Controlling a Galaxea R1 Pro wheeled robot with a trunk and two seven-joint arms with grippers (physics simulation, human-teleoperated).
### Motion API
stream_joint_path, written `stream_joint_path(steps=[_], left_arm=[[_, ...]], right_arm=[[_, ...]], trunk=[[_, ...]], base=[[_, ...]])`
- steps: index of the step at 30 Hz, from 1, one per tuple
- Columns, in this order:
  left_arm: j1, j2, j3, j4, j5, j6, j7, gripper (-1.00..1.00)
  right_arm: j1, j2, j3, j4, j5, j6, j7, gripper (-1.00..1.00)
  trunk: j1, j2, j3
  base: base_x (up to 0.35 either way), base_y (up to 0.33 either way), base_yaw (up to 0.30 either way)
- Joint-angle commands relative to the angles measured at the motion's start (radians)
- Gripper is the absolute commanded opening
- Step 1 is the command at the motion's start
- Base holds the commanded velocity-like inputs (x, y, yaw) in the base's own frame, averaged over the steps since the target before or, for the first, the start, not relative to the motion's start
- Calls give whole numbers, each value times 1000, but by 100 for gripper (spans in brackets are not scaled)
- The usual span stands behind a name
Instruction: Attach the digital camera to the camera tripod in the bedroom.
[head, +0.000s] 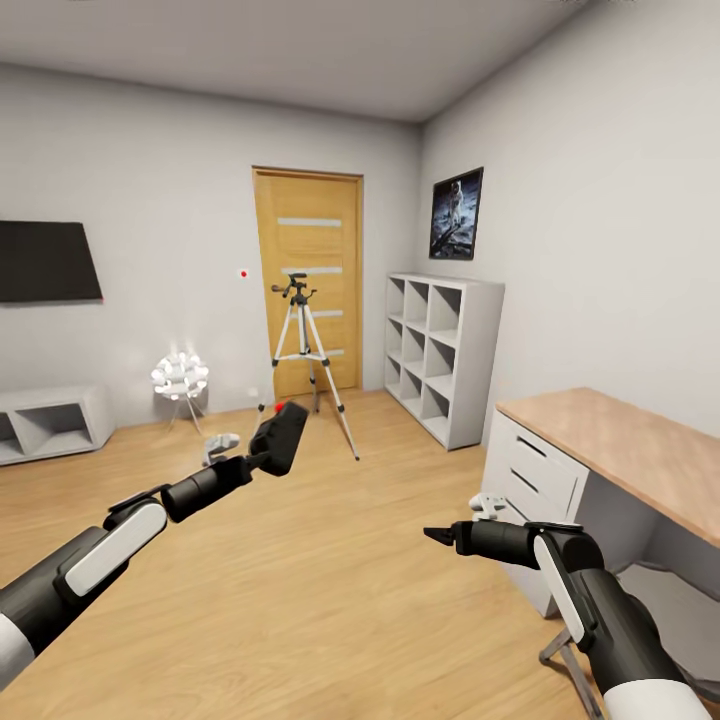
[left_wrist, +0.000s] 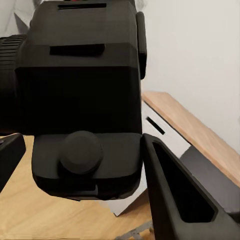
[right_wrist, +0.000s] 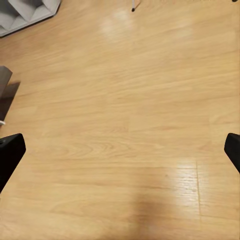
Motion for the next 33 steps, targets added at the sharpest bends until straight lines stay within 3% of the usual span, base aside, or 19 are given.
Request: stream_joint_path(steps=[1,11,33], left_arm=[[-1,-2,-1,1,10,3,9,-100],[-1,-37,-1,6,9,6,75,-100],[-1,-41,0,6,3,7,79,-100]], right_arm=[[-1,0,-1,0,-10,8,-3,100],[-1,0,-1,0,-10,9,-3,100],[-1,-1,-1,0,-10,11,-3,100]], trunk=[[-4,6,2],[-42,76,33],[-127,230,102]], base=[[0,0,0],[0,0,0],[0,0,0]])
